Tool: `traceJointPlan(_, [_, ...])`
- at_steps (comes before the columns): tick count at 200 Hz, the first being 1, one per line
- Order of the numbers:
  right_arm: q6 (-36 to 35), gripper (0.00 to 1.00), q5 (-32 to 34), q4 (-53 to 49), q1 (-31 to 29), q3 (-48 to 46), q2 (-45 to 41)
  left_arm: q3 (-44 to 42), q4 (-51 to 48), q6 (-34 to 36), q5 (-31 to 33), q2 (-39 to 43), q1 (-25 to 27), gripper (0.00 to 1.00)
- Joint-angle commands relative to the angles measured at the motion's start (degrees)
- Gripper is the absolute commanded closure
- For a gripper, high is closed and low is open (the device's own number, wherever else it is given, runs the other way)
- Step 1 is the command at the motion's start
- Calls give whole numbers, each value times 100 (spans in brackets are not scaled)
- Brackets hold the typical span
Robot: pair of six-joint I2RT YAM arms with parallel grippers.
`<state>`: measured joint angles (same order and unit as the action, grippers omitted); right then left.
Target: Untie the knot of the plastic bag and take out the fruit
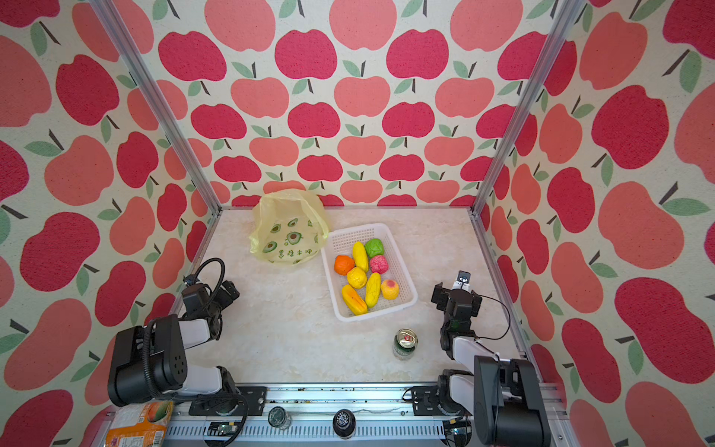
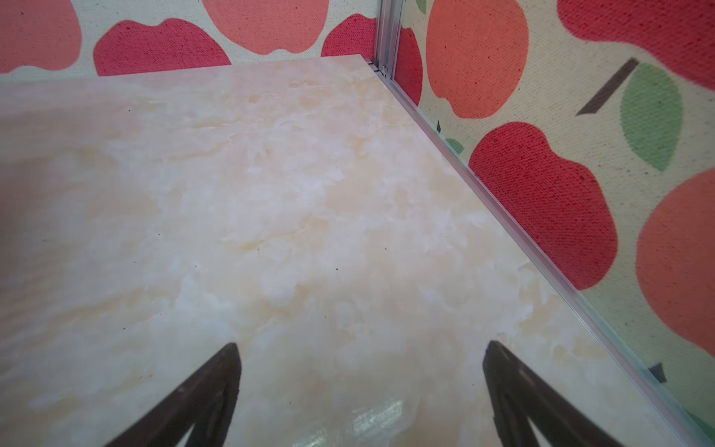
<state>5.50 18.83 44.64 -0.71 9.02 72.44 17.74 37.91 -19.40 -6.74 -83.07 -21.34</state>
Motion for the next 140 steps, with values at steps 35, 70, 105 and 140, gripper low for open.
traceJointPlan(35, [-413, 1, -1100, 3189, 0, 335, 2118, 103, 1346, 598, -160, -43, 349, 1])
traceJointPlan(70, [-425, 1, -698, 2774, -101, 423, 1969, -314, 2058, 1472, -67, -239, 1094, 1])
traceJointPlan(105, [-730, 1, -245, 1411, -446, 1112, 1878, -501, 2714, 1382, 376, -577, 1169, 1])
traceJointPlan(140, [-811, 1, -21, 1525, -553, 1110, 1927, 92, 2017, 1582, -502, -766, 1050, 1])
